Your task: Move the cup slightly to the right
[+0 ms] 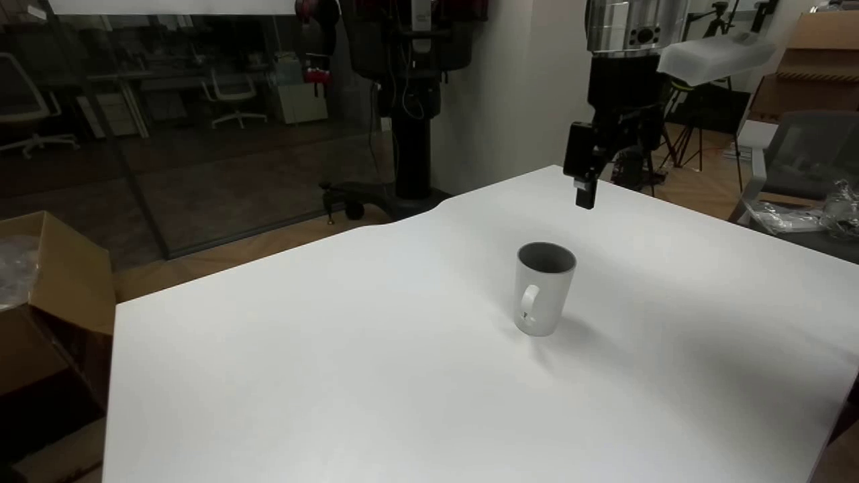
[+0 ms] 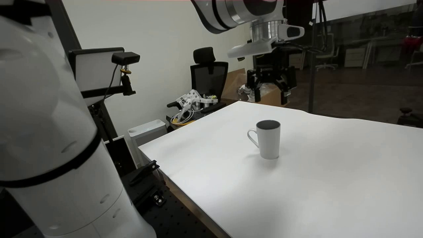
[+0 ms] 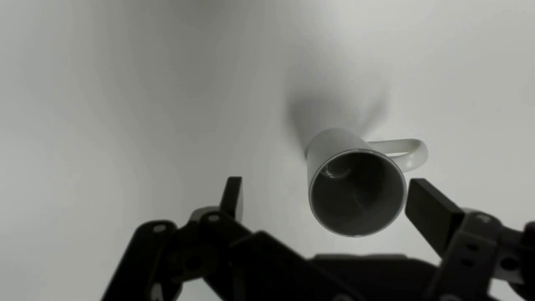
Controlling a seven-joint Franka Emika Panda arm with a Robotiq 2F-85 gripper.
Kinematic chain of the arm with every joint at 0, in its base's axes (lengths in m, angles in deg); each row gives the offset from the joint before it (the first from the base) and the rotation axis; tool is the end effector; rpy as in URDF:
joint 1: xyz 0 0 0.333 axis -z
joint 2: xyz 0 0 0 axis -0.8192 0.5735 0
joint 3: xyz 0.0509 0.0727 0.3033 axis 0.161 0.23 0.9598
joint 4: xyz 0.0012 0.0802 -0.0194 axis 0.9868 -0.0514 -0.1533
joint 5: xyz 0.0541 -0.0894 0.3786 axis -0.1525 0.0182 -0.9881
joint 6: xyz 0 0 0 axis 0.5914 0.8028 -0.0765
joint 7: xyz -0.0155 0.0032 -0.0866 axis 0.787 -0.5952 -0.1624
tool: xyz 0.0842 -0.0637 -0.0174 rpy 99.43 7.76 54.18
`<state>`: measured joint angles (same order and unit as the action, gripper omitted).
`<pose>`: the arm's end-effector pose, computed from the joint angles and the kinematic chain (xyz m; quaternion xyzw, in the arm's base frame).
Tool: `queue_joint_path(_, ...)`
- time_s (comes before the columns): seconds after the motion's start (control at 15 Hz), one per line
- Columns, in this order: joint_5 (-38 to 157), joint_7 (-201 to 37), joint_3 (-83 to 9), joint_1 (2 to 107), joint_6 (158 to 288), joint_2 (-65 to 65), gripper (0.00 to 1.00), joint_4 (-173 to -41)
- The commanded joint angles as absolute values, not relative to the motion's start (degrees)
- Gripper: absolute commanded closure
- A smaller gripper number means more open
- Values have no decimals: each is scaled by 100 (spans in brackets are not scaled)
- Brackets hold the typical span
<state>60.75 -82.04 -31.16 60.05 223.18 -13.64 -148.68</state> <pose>0.5027 -0.0284 0.3103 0.9987 -0.0393 -0.0181 0.0261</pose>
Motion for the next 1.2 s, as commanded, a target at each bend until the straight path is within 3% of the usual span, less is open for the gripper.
queue_joint_path(0.0, 6074, -8182, -3337, 5920, 22501, -1133, 0, -14704)
queue_joint_path(1.13, 6352, -8515, -3590, 5779, 22751, 174, 0, -14051)
